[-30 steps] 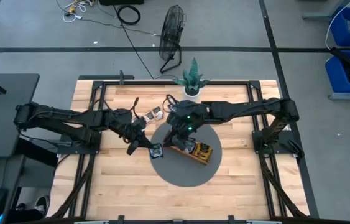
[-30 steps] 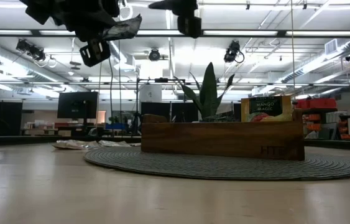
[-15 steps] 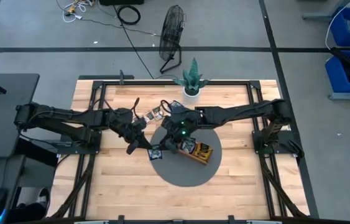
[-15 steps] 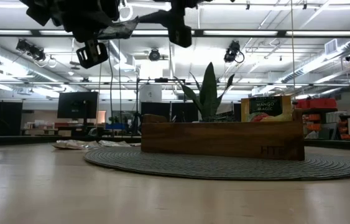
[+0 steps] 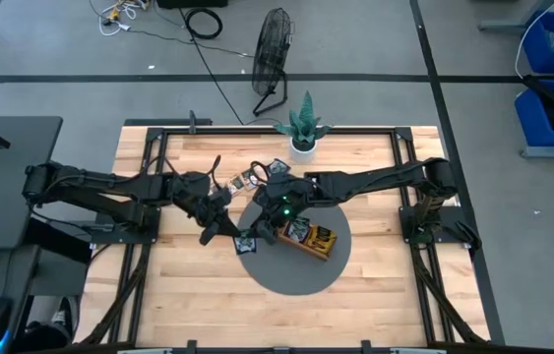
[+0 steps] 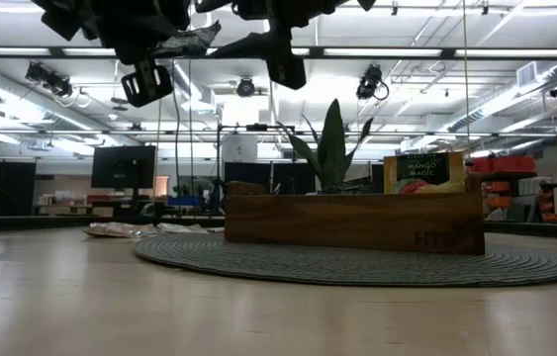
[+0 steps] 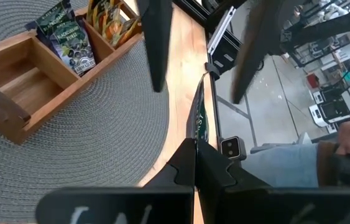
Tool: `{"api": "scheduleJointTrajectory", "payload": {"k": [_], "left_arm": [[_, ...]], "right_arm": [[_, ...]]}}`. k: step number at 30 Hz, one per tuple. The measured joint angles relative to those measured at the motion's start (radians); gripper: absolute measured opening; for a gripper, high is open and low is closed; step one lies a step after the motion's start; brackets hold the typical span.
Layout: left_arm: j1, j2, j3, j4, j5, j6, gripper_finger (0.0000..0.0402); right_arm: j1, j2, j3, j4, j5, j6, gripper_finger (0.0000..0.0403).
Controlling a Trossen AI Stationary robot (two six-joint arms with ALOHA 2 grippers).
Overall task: Pick & Place Tea
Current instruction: Put the violet tea bag into the middle section of the wooden organizer
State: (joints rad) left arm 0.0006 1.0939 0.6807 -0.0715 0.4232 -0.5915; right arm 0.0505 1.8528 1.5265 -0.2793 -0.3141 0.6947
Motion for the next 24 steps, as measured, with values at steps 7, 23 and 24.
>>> {"api": "scheduleJointTrajectory", "payload": {"k": [7,23,24], "left_arm": [[0.0,0.0,0.0,0.0,0.0,0.0,0.0002],[-0.004,0.0,0.0,0.01,-0.095,0.054,0.0026],[-0.004,0.0,0.0,0.009,-0.095,0.075,0.0036]], "right_arm": [[-0.002,0.001,0.0,0.001,0.0,0.004,0.0149],[-0.006,-0.002,0.0,0.002,-0.054,0.028,0.0004],[-0.006,-0.006,0.0,-0.007,-0.052,0.026,0.0003]]}}
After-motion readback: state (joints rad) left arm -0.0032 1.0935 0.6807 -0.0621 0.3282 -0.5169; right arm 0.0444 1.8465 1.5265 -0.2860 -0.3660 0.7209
